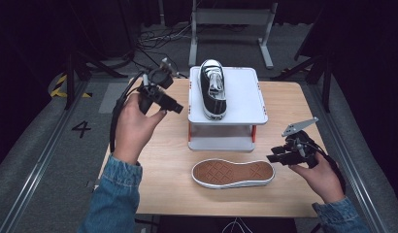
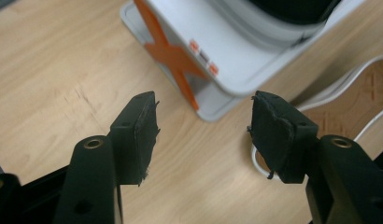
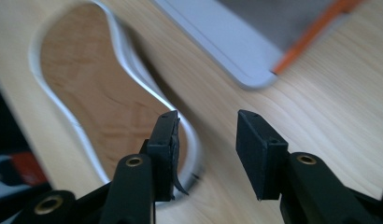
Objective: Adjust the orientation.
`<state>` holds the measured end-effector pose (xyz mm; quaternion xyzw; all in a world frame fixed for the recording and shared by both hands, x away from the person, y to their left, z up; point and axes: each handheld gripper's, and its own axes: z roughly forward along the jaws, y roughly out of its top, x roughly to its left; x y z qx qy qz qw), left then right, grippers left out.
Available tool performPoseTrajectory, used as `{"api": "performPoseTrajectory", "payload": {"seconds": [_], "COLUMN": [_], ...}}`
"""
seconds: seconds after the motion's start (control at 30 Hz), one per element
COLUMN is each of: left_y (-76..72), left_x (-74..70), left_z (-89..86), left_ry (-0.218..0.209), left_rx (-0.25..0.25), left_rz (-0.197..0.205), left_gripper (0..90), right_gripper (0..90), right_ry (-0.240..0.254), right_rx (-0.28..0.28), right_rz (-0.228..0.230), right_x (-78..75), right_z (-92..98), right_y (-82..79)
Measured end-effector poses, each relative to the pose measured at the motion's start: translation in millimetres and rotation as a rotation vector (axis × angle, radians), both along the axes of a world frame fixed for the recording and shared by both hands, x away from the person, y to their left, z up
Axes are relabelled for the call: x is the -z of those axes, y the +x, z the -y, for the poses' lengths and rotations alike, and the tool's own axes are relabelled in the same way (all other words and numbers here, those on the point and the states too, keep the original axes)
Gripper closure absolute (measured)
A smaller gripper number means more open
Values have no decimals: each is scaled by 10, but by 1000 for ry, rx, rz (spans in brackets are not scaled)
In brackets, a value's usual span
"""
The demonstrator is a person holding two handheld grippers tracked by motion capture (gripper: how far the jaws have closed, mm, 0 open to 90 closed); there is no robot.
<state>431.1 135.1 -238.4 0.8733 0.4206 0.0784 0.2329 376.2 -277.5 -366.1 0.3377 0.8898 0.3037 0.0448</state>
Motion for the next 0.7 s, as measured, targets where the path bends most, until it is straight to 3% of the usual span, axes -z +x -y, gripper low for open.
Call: {"api": "performPoseTrajectory", "payload": {"seconds": [0.03,0.13,0.33,0.47,0.53,0.57,0.63,0.7], "left_y": [-43,-128,-259,-296,-264,-262,-262,-253], "left_x": [64,186,518,724,767,778,801,839], "left_z": [-58,-182,-420,-573,-637,-675,-750,-821], "left_ry": [1,-12,8,-37,-41,-42,-59,-37], "left_rx": [-1,1,26,17,31,29,6,-32], "left_rz": [1,3,-49,-87,-106,-95,-96,-95], "left_gripper": [415,415,400,404,400,398,392,386], "right_gripper": [600,602,603,618,651,664,704,726], "right_ry": [14,-6,-38,-62,-69,-76,-88,-111], "right_rx": [-17,-41,-75,-85,-96,-103,-120,-139], "right_rz": [1,8,-2,-10,-17,-19,-16,-17], "right_x": [-14,-45,-23,-11,-5,-4,-3,10], "right_z": [-40,-164,-335,-443,-505,-543,-618,-689], "right_y": [-2,-8,-1,-3,-3,-7,-20,-35]}}
